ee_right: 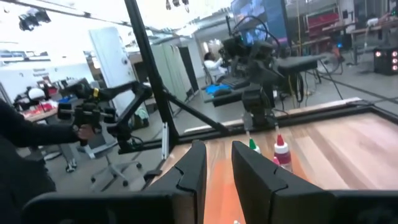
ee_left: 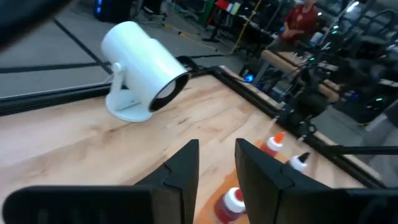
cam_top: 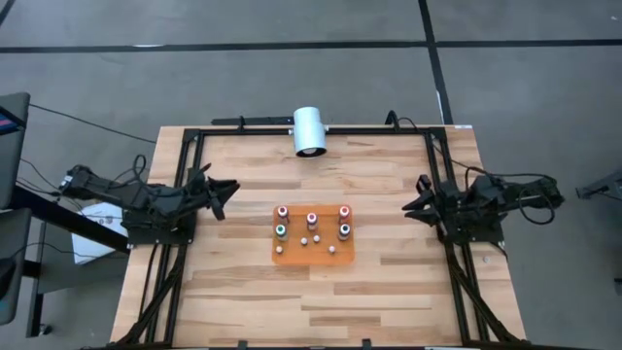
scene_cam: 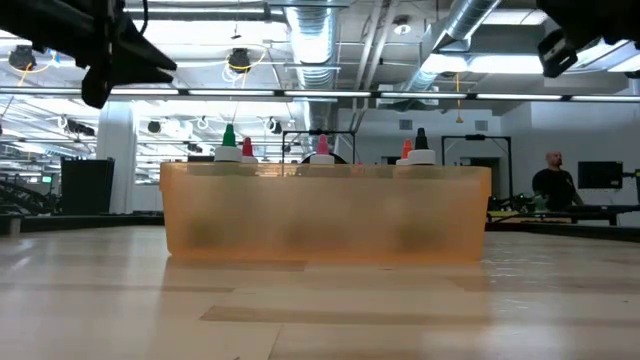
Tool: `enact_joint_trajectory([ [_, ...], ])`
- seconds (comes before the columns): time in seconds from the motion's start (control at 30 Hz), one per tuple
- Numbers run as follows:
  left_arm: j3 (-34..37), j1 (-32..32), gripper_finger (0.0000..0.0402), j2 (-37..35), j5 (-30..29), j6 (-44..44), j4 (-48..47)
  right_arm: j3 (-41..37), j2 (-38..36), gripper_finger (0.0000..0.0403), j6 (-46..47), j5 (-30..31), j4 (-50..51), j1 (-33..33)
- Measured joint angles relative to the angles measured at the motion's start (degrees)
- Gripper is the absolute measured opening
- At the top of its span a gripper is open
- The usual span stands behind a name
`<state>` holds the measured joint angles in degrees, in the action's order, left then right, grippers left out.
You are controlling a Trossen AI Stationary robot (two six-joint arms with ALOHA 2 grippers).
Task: Pick & Place food coloring
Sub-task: Return to Home Position
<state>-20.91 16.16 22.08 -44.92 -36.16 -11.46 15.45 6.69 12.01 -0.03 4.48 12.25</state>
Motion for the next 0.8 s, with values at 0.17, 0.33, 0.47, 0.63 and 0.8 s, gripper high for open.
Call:
enact_joint_trajectory([
  [0.17, 0.02, -1.24, 0.0094, -2.26, -2.06, -0.47, -2.47, -3.44, -5.42, 0.0065, 1.71, 0.02, 0.65, 0.0],
  [0.33, 0.84, -1.09, 0.0094, -9.31, -2.37, 0.91, -4.38, -6.08, -6.55, 0.0065, 3.63, 0.05, 0.94, 0.0],
  [0.47, 3.37, -1.09, 0.0094, -15.96, -2.32, 2.94, -4.12, -6.26, -6.57, 0.0065, 4.04, 0.13, 0.62, 0.0],
  [0.63, 7.82, -1.09, 0.0094, -22.13, -2.26, 3.55, -3.3, -6.3, -6.59, 0.0065, 3.33, 0.13, 1.0, 0.0],
  [0.8, 10.7, -1.07, 0.0094, -21.51, -1.41, 4.97, -0.55, -6.28, -6.59, 0.0065, 0.1, 0.07, -0.48, 0.04],
])
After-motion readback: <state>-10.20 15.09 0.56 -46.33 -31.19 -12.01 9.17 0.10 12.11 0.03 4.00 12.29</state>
